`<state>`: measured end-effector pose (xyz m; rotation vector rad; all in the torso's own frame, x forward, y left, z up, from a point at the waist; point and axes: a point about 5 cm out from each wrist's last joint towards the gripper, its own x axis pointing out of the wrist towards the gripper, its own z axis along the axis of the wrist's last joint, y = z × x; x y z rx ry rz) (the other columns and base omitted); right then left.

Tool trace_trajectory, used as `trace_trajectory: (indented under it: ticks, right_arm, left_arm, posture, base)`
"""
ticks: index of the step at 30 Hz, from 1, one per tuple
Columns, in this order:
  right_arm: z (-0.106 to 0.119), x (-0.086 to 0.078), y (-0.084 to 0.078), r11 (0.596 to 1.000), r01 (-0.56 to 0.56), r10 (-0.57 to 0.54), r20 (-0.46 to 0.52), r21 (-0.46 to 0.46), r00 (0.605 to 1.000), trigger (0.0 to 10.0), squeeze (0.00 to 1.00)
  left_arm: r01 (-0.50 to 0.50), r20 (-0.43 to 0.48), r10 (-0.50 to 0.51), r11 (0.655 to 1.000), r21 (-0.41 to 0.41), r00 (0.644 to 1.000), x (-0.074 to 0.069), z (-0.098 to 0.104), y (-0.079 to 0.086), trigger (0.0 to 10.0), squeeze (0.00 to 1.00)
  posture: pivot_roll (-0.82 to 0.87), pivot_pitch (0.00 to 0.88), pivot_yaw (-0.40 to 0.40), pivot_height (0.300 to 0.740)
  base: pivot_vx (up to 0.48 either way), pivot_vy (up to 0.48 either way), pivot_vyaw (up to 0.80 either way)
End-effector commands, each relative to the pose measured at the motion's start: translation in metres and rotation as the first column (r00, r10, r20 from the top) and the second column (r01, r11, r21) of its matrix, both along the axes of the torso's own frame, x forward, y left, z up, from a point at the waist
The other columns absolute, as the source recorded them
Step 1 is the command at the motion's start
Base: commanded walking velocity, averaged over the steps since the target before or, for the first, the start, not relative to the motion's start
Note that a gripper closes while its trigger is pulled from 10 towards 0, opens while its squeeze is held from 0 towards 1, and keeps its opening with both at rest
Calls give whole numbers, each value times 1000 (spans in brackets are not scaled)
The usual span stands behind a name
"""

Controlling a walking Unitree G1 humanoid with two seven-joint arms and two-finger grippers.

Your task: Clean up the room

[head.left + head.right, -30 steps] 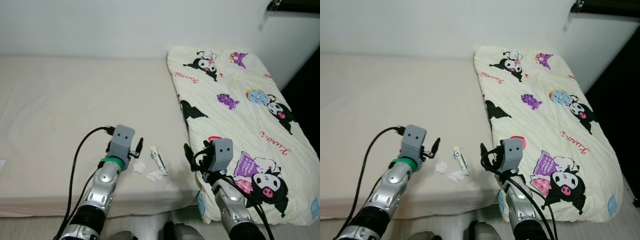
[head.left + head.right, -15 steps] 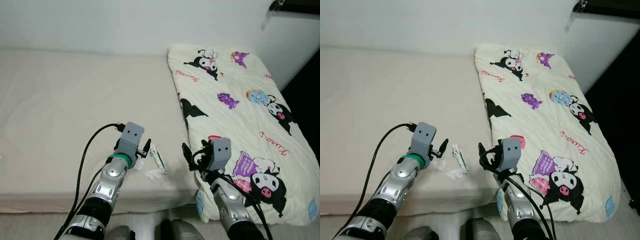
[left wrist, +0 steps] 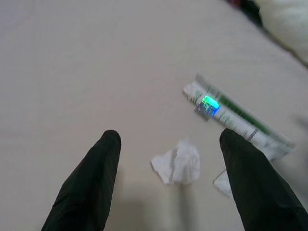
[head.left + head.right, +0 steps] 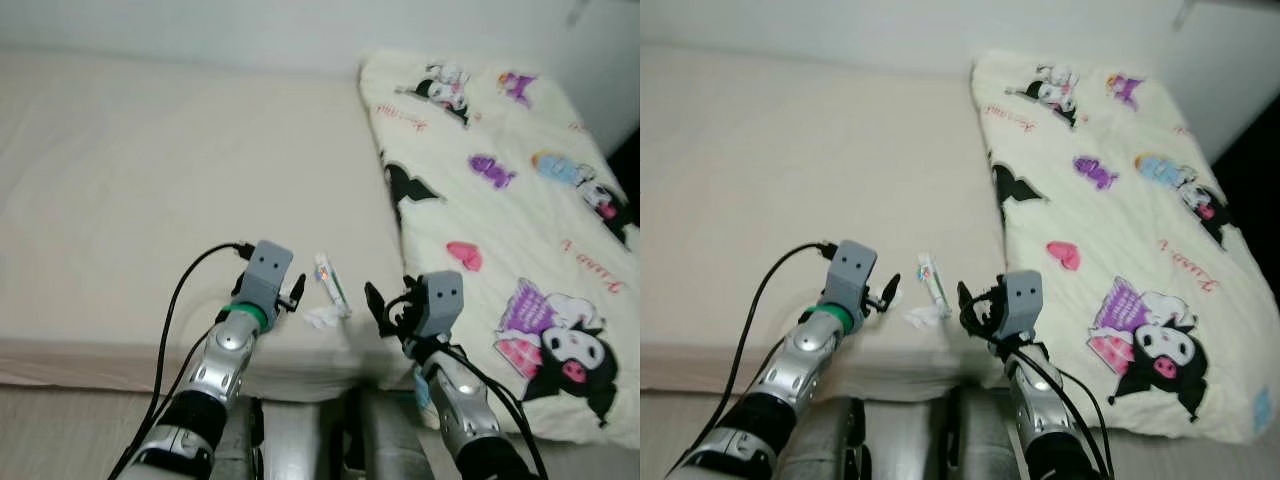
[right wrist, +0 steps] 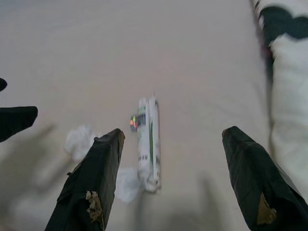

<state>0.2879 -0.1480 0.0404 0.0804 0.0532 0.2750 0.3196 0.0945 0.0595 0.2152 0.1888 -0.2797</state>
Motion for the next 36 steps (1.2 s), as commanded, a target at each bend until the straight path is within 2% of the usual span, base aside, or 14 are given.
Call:
trace_trajectory:
  ticks: [1,9,14,15,16,24,32,36]
  right_arm:
    - [-5,-3,-5,1000,9,-9,-26,1,1000,10000,0]
    - [-4,-2,-4,1000,8,-7,-17,5,1000,10000,0]
    - [-1,-1,-3,1000,-1,1,6,-11,1000,10000,0]
    - [1,-1,-2,1000,-10,11,17,-14,1000,10000,0]
    - [3,0,-1,999,-24,25,30,-21,999,10000,0]
    - [17,9,-1,998,-56,58,80,-31,995,10000,0]
    - [26,14,-8,999,-33,35,110,-22,993,10000,0]
    - [31,14,-19,1000,1,2,126,-24,992,10000,0]
  left_arm:
    - [19,-26,-18,1000,18,1000,-3,-6,-4,10000,0]
    - [40,-47,-40,999,1,998,-2,-6,-5,10000,0]
    - [70,-47,-70,998,-3,996,-2,-5,-9,10000,0]
    - [75,-45,-75,997,-5,996,-1,-3,-11,10000,51]
    - [86,-41,-87,996,-12,995,1,-1,-13,10000,1000]
    - [172,-24,-174,983,-69,984,2,10,-24,10000,1000]
    - [223,-70,-228,972,-72,971,-2,5,-43,10000,1000]
    - [236,-68,-237,971,-24,969,-5,3,-51,10000,1000]
  posture:
    - [5,70,-16,590]
    - [4,69,-6,555]
    - [4,82,1,555]
    - [5,90,3,555]
    - [5,96,4,555]
    - [12,126,0,555]
    - [-2,147,3,555]
    - [-13,151,10,555]
  base:
    - [0,0,0]
    - [0,0,0]
    - [0,0,0]
    - [0,0,0]
    - [0,0,0]
    - [0,0,0]
    - [0,0,0]
    - [0,0,0]
